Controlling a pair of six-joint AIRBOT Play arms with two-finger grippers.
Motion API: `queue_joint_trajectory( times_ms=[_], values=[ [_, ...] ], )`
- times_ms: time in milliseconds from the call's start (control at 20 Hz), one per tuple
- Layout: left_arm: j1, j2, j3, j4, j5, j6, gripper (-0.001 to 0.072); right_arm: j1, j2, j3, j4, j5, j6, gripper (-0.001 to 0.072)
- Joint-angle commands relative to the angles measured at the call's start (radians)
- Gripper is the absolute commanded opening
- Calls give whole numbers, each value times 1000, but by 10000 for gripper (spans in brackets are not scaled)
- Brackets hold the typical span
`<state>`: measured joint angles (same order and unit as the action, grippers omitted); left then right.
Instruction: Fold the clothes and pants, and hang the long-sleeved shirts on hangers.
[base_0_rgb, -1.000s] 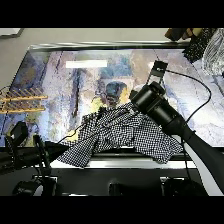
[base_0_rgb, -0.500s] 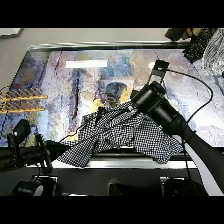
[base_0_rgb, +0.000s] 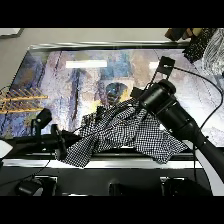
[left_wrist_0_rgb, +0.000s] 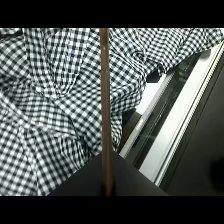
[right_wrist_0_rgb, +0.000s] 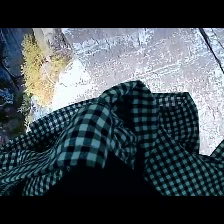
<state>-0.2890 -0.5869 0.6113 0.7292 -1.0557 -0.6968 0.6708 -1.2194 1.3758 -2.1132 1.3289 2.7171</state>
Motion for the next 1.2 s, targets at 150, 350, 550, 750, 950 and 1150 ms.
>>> queue_joint_trajectory(
  times_ms=[150, 350, 550, 750, 950, 1150],
  values=[
    [-167, -124, 0, -12, 261, 17, 20, 2, 79, 1, 39, 3, 2, 28],
    [-196, -150, 0, -11, 362, -1, 19, 2, 135, 1, 23, 68, 2, 28],
    [-182, -135, 7, -12, 362, -10, 19, 2, 175, 1, -56, 135, -6, 28],
    [-204, -137, 19, -12, 319, -5, 20, 2, 186, 0, -32, 122, -6, 28],
    [-307, -152, 19, -16, 336, -5, 21, 2, 186, 0, 24, 65, -6, 28],
    [-366, -155, 19, -32, 404, -6, 21, 2, 186, 0, 53, 67, -18, 28]
  ],
)
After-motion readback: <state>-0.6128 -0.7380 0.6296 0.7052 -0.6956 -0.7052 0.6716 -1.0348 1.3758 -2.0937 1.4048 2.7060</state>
